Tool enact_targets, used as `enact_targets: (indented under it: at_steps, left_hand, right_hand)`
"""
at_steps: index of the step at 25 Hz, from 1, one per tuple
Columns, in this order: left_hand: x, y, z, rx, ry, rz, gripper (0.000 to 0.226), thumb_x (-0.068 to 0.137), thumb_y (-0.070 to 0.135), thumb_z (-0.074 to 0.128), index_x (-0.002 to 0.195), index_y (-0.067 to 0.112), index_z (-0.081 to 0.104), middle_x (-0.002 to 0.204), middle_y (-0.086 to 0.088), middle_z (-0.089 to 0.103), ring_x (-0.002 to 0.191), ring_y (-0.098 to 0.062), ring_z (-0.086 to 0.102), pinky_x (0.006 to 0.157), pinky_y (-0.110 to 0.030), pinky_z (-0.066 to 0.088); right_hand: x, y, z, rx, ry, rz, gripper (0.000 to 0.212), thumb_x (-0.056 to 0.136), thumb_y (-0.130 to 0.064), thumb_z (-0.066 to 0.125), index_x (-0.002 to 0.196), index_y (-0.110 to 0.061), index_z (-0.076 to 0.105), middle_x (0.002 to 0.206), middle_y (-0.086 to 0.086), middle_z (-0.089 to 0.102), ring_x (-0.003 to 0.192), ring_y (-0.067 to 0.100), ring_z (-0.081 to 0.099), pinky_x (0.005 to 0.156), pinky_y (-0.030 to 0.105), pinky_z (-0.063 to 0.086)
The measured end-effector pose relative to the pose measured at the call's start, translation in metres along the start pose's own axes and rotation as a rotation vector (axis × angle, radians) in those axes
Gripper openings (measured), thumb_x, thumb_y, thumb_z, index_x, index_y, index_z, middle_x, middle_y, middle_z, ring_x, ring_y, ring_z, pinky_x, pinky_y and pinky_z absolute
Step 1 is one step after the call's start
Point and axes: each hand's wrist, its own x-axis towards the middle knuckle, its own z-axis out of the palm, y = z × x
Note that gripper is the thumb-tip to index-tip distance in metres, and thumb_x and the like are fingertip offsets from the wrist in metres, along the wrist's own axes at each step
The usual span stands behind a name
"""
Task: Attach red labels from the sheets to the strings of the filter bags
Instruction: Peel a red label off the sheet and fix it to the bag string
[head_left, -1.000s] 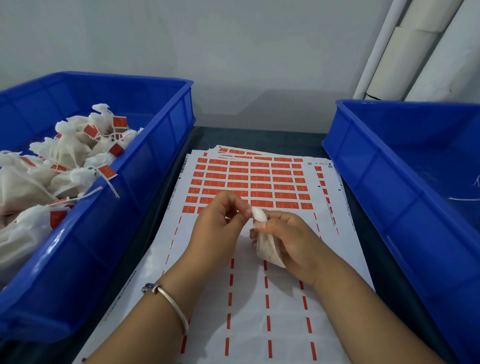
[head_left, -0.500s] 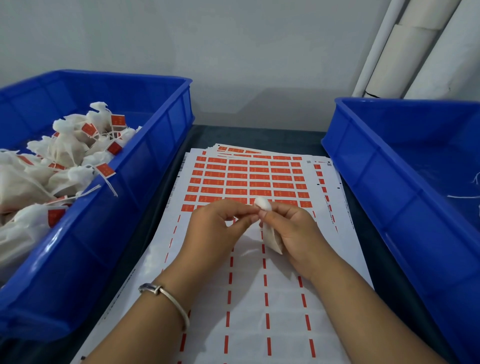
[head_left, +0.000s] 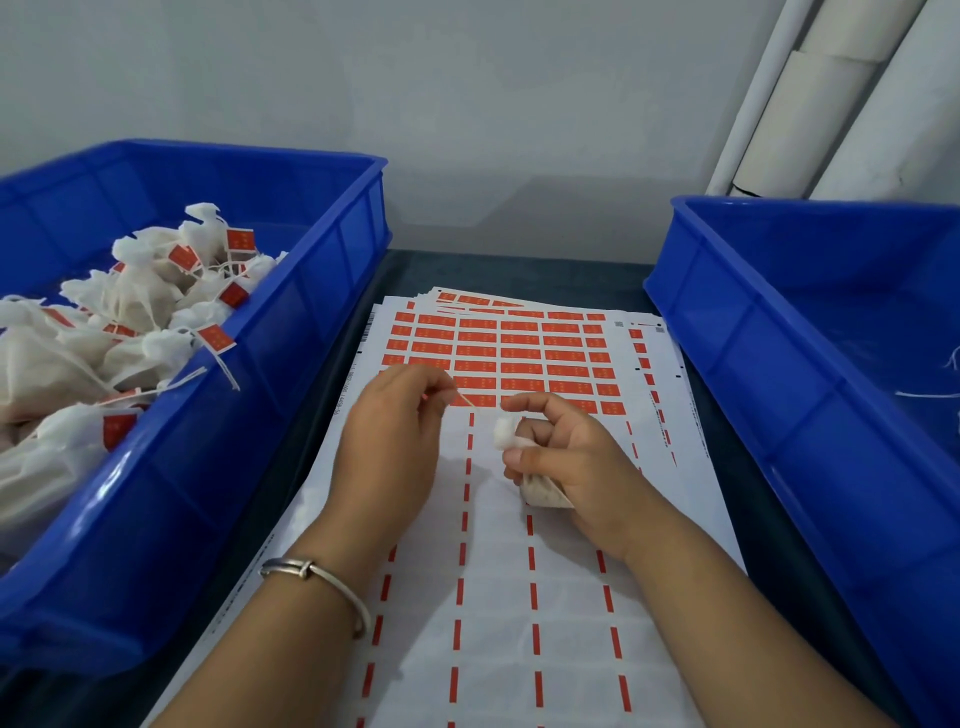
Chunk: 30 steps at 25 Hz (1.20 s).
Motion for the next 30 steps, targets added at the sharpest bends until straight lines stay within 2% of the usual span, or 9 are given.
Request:
enact_targets:
  at_steps: [4, 7, 9, 13, 16, 21, 25, 28, 30]
  left_hand:
    - [0.000, 0.003, -0.004, -0.034, 0.024, -0.024, 0.015, 0.090, 0.020, 0.058, 0.091, 0.034, 0.053, 0.080, 0.028, 0.044, 0.076, 0.004, 0.048, 0.066, -0.006, 0.031]
    - [-0.001, 0.007, -0.008, -0.073, -0.033, 0.035, 0.015, 0.088, 0.022, 0.059, 0.090, 0.035, 0.054, 0.080, 0.030, 0.046, 0.078, 0.007, 0.049, 0.066, -0.006, 0.033]
    - [0.000, 0.013, -0.016, -0.087, -0.022, 0.085, 0.014, 0.087, 0.023, 0.061, 0.089, 0.035, 0.055, 0.081, 0.030, 0.047, 0.079, 0.006, 0.050, 0.068, -0.007, 0.035]
    - [0.008, 0.024, -0.032, -0.016, -0.022, 0.189, 0.011, 0.085, 0.022, 0.063, 0.090, 0.032, 0.062, 0.077, 0.031, 0.045, 0.076, 0.007, 0.050, 0.068, -0.009, 0.037]
    - [0.024, 0.025, -0.043, 0.048, -0.006, 0.227, 0.014, 0.084, 0.020, 0.066, 0.097, 0.021, 0.070, 0.076, 0.030, 0.045, 0.071, 0.007, 0.050, 0.066, -0.008, 0.034]
    - [0.042, -0.002, -0.029, 0.001, -0.080, -0.073, 0.024, 0.089, 0.022, 0.061, 0.112, 0.024, 0.065, 0.103, 0.008, 0.065, 0.076, 0.000, 0.056, 0.068, -0.010, 0.042]
    - [0.028, -0.041, -0.005, 0.125, -0.293, -0.199, 0.036, 0.091, 0.035, 0.055, 0.127, 0.035, 0.052, 0.132, 0.008, 0.054, 0.076, 0.005, 0.052, 0.057, -0.005, 0.036]
    - [0.024, -0.058, -0.003, 0.187, -0.365, -0.168, 0.054, 0.084, 0.052, 0.057, 0.134, 0.038, 0.043, 0.143, 0.015, 0.040, 0.112, -0.002, 0.053, 0.083, -0.011, 0.040]
    - [0.026, -0.064, -0.001, 0.291, -0.408, -0.144, 0.068, 0.080, 0.062, 0.053, 0.140, 0.035, 0.036, 0.149, 0.016, 0.030, 0.136, -0.009, 0.032, 0.104, -0.026, 0.031]
  right_hand:
    - [-0.005, -0.004, 0.001, -0.046, -0.120, -0.046, 0.030, 0.088, -0.011, 0.063, 0.104, -0.036, 0.060, 0.094, -0.029, 0.065, 0.089, -0.005, 0.063, 0.069, 0.011, 0.051]
    - [-0.010, -0.010, 0.004, -0.004, -0.161, -0.038, 0.016, 0.086, -0.045, 0.058, 0.101, -0.042, 0.063, 0.084, -0.015, 0.069, 0.082, 0.005, 0.067, 0.071, 0.012, 0.050]
    - [-0.009, -0.016, 0.008, 0.041, -0.128, -0.028, 0.022, 0.082, -0.057, 0.051, 0.095, -0.047, 0.067, 0.088, -0.011, 0.071, 0.091, 0.011, 0.068, 0.083, 0.022, 0.052]
    - [0.002, -0.031, 0.015, 0.041, -0.068, -0.064, 0.025, 0.093, -0.031, 0.054, 0.079, -0.041, 0.073, 0.083, -0.009, 0.073, 0.084, 0.013, 0.070, 0.080, 0.025, 0.054]
    - [0.013, -0.043, 0.020, 0.018, -0.043, -0.095, 0.027, 0.091, -0.027, 0.057, 0.075, -0.040, 0.074, 0.082, -0.011, 0.073, 0.084, 0.010, 0.070, 0.079, 0.023, 0.055]
    - [0.030, -0.033, 0.032, 0.114, 0.112, 0.030, 0.013, 0.084, -0.033, 0.066, 0.080, -0.026, 0.076, 0.072, -0.004, 0.072, 0.064, 0.012, 0.067, 0.071, 0.027, 0.053]
    - [0.027, -0.015, 0.030, 0.205, 0.076, 0.051, 0.018, 0.073, -0.039, 0.068, 0.083, -0.027, 0.078, 0.072, 0.001, 0.070, 0.064, 0.014, 0.065, 0.067, 0.025, 0.052]
    - [0.029, -0.010, 0.028, 0.211, 0.056, 0.026, 0.025, 0.064, -0.042, 0.068, 0.083, -0.029, 0.078, 0.073, 0.000, 0.071, 0.063, 0.012, 0.066, 0.065, 0.021, 0.052]
    - [0.030, -0.010, 0.028, 0.199, 0.048, 0.021, 0.025, 0.063, -0.042, 0.068, 0.082, -0.030, 0.078, 0.073, -0.001, 0.072, 0.062, 0.011, 0.066, 0.064, 0.020, 0.052]
